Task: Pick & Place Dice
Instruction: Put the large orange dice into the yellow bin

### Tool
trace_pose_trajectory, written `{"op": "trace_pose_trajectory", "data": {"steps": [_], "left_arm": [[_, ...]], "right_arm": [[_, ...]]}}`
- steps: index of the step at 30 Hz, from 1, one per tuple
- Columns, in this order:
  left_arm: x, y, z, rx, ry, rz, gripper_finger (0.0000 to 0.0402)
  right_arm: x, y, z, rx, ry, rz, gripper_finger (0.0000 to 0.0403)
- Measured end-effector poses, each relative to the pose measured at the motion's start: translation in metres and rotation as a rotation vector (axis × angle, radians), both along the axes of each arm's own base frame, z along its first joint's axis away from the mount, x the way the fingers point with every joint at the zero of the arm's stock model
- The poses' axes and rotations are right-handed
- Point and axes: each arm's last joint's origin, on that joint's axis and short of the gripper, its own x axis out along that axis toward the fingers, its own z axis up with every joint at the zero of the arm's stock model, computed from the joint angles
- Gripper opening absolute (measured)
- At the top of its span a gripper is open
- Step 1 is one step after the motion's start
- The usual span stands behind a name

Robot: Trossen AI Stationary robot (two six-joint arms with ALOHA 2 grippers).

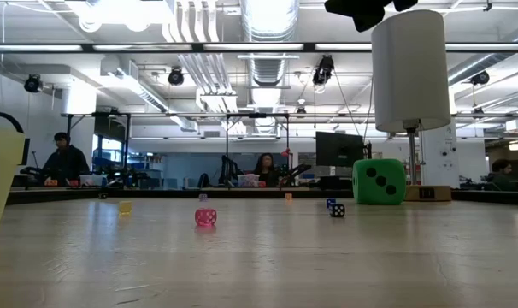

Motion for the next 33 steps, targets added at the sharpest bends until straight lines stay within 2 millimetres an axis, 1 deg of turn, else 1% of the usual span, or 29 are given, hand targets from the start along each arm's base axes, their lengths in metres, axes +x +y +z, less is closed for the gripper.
{"op": "trace_pose_trajectory", "data": {"steps": [9,14,21,33], "left_arm": [[0.005,0.005,-0.001,0.034,-0.032,0.026,0.0399],[0.009,0.010,-0.002,0.054,-0.054,0.009,0.0397],[0.009,0.012,-0.003,0.065,-0.051,0.002,0.0397],[0.006,0.021,0.013,0.056,-0.070,0.038,0.0399]], "right_arm": [[0.000,0.000,0.000,0.000,0.001,0.000,0.0180],[0.000,0.000,0.000,0.001,0.001,0.000,0.0180],[0.000,0.000,0.000,0.000,0.001,0.000,0.0180],[0.000,0.000,0.000,0.002,0.000,-0.001,0.0180]]}}
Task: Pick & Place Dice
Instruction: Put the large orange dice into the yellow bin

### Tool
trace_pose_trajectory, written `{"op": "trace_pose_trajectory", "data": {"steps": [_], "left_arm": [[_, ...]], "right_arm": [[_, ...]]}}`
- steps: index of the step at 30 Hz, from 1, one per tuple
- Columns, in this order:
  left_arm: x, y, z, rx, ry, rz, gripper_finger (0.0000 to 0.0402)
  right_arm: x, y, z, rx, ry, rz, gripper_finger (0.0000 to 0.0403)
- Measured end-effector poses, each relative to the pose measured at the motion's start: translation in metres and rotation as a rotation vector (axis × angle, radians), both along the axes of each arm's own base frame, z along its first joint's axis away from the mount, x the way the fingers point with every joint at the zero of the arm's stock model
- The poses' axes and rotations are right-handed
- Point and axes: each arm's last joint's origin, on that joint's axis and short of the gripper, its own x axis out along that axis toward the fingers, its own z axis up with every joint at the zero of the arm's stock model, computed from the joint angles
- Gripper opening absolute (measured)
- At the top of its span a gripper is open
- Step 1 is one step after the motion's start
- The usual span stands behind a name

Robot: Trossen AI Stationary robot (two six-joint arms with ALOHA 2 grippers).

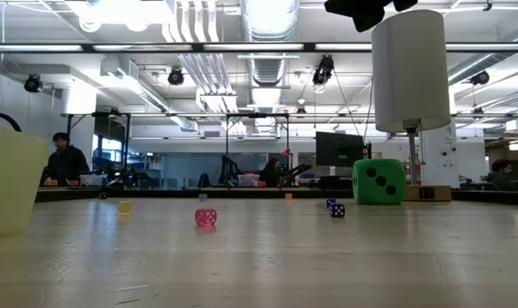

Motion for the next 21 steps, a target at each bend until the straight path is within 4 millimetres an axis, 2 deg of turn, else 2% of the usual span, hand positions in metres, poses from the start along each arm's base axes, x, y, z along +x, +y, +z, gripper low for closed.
{"op": "trace_pose_trajectory", "data": {"steps": [10,21], "left_arm": [[-0.002,0.001,0.001,0.003,0.015,-0.004,0.0398],[-0.006,0.005,-0.013,0.030,0.036,-0.001,0.0399]], "right_arm": [[0.000,0.000,0.000,-0.001,0.000,0.000,0.0180],[0.000,0.000,0.000,-0.001,0.000,0.001,0.0180]]}}
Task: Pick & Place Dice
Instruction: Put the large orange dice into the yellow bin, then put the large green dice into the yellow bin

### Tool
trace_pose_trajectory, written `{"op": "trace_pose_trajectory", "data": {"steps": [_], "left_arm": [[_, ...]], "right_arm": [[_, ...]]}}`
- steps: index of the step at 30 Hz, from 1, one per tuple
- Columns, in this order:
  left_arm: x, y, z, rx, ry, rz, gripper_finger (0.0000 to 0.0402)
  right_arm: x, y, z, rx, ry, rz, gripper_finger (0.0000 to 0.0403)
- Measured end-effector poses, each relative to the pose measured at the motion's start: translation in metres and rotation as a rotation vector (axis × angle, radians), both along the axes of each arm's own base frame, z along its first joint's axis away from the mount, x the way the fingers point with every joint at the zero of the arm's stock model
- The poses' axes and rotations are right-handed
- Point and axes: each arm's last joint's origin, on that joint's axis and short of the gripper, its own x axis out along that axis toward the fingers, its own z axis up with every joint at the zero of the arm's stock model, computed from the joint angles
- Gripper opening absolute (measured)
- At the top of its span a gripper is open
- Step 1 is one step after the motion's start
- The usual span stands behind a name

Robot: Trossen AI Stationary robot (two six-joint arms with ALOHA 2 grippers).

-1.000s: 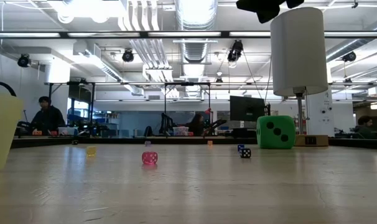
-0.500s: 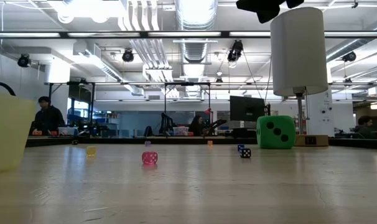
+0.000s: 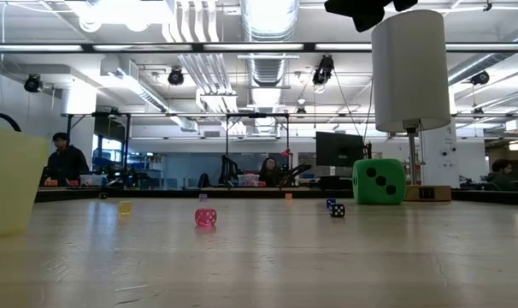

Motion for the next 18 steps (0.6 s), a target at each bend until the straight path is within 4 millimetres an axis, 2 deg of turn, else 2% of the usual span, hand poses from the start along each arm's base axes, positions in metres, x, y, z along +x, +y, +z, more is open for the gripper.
{"op": "trace_pose_trajectory", "data": {"steps": [12,18], "left_arm": [[-0.001,0.001,0.017,-0.014,-0.053,-0.013,0.0399],[-0.004,0.010,0.031,-0.002,-0.104,0.018,0.0398]], "right_arm": [[0.000,0.000,0.000,-0.001,0.000,0.000,0.0180],[0.000,0.000,0.000,0.000,-0.001,0.000,0.0180]]}}
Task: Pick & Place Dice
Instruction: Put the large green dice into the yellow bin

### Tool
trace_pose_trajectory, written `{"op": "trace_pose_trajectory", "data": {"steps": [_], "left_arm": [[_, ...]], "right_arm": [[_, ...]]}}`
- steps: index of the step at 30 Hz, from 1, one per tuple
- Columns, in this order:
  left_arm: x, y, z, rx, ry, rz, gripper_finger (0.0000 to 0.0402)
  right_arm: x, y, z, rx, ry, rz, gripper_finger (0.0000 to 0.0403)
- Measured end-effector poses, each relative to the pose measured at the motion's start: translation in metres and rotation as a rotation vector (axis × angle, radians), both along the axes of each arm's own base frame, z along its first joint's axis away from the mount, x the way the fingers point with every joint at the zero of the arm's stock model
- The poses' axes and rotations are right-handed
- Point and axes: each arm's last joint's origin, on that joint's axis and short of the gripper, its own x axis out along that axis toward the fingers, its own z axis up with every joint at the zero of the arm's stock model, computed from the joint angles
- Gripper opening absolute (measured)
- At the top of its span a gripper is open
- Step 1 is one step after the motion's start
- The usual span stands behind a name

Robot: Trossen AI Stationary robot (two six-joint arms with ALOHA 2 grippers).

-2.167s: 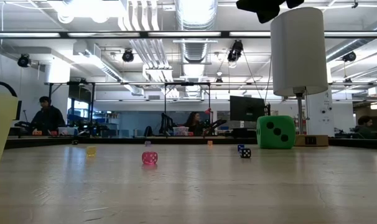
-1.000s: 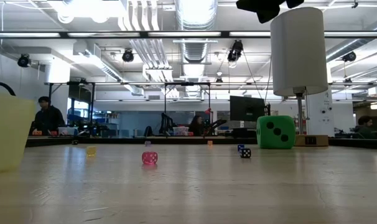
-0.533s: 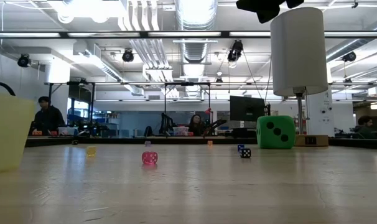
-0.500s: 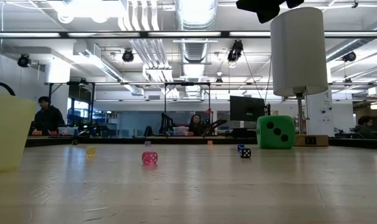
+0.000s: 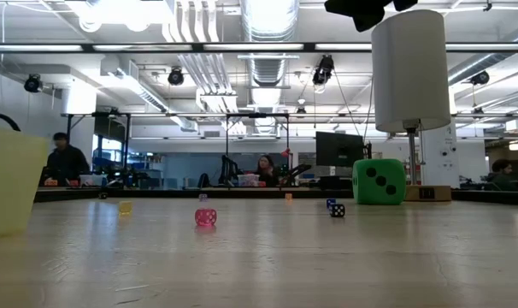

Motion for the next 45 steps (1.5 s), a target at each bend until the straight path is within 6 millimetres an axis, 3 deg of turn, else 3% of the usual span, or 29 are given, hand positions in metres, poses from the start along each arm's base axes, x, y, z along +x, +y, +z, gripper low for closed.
{"op": "trace_pose_trajectory", "data": {"steps": [10,19,37,45], "left_arm": [[0.002,0.033,0.011,0.328,-0.178,0.067,0.0397],[0.007,0.047,0.010,0.683,-0.336,0.026,0.0397],[0.033,0.094,0.011,0.756,-0.314,0.225,0.0398],[0.038,0.106,0.012,0.756,-0.305,0.273,0.0396]], "right_arm": [[0.000,0.000,0.000,0.001,0.000,0.000,0.0180],[0.000,0.000,0.000,0.000,0.000,0.000,0.0180],[0.000,0.000,0.000,0.001,0.000,0.000,0.0180],[0.000,0.000,0.000,0.041,0.007,-0.017,0.0180]]}}
